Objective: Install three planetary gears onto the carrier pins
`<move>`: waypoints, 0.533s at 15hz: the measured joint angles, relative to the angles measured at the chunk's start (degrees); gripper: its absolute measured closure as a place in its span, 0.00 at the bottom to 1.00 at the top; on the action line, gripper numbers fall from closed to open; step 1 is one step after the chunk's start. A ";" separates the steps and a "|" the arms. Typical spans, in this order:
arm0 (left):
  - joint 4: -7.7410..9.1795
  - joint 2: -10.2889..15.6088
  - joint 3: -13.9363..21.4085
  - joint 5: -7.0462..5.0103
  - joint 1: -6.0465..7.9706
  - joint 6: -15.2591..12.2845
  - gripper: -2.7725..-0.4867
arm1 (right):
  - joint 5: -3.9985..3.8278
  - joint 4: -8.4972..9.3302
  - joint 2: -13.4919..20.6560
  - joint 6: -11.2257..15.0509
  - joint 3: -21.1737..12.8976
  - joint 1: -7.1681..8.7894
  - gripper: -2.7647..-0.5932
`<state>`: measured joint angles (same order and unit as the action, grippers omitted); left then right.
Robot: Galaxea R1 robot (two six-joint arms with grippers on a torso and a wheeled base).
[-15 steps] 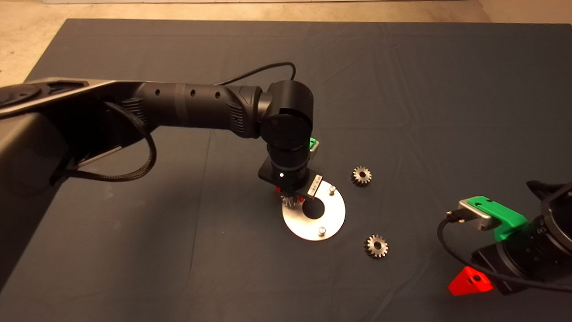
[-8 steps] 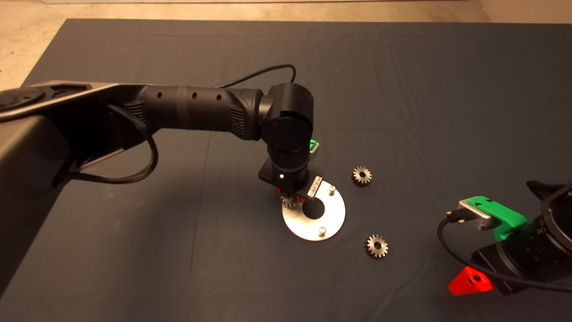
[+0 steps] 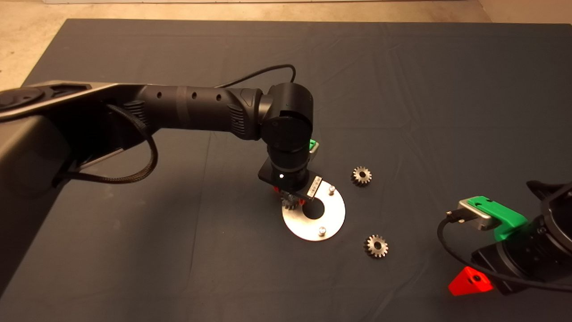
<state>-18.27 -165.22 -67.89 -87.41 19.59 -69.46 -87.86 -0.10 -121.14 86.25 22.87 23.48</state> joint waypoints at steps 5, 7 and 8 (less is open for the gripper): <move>4.28 3.57 1.67 0.06 6.85 -0.28 0.52 | 0.01 -0.01 0.00 -0.01 0.00 -0.02 0.01; 6.88 7.42 5.30 -0.05 10.95 -1.74 0.50 | -0.01 -0.05 -0.20 -0.72 0.11 -0.03 0.01; 7.84 9.30 8.17 -0.02 11.08 -3.33 0.45 | -0.06 -0.07 -0.78 -1.59 0.69 -0.20 0.01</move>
<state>-10.43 -155.92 -59.72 -87.43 30.67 -72.80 -87.92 -0.18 -121.92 84.66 23.56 23.28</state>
